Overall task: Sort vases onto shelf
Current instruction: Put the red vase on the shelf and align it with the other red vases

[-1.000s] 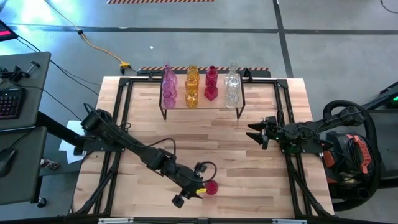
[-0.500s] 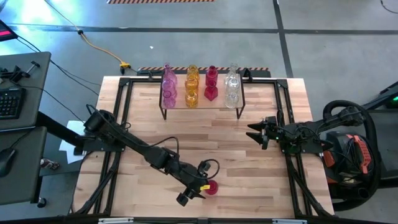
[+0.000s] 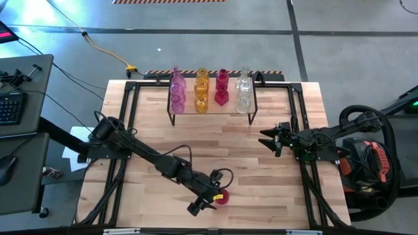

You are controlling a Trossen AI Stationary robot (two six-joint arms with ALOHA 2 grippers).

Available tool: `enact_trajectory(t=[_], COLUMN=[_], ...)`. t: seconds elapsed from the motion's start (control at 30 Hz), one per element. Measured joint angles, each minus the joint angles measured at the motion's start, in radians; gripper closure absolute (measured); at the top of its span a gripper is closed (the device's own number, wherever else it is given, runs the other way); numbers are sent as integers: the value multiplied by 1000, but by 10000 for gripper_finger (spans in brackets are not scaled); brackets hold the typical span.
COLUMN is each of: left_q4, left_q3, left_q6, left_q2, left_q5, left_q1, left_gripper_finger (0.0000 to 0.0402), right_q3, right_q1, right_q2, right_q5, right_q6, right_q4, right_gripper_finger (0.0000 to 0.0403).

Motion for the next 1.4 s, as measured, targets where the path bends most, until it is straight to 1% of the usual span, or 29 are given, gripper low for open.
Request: enact_trajectory(t=[0.1, 0.27, 0.47, 0.77, 1.03, 1.4], left_q4=[-12, -49, -68, -64, -95, -132], left_q3=[0, -1, 0, 0, 0, 1], left_q6=[0, 24, 26, 26, 26, 43], left_q2=[1, 18, 44, 50, 50, 49], left_q5=[-4, -67, -86, -89, -90, -129], left_q1=[0, -7, -13, -14, -13, -11], left_gripper_finger=[165, 165, 165, 165, 165, 165], right_q3=[0, 0, 0, 0, 0, 0], right_q1=[0, 0, 0, 0, 0, 0], right_q2=[0, 0, 0, 0, 0, 0], right_q5=[0, 0, 0, 0, 0, 0], right_q6=[0, 0, 0, 0, 0, 0], right_q4=[0, 0, 0, 0, 0, 0], right_gripper_finger=[133, 133, 133, 133, 133, 133])
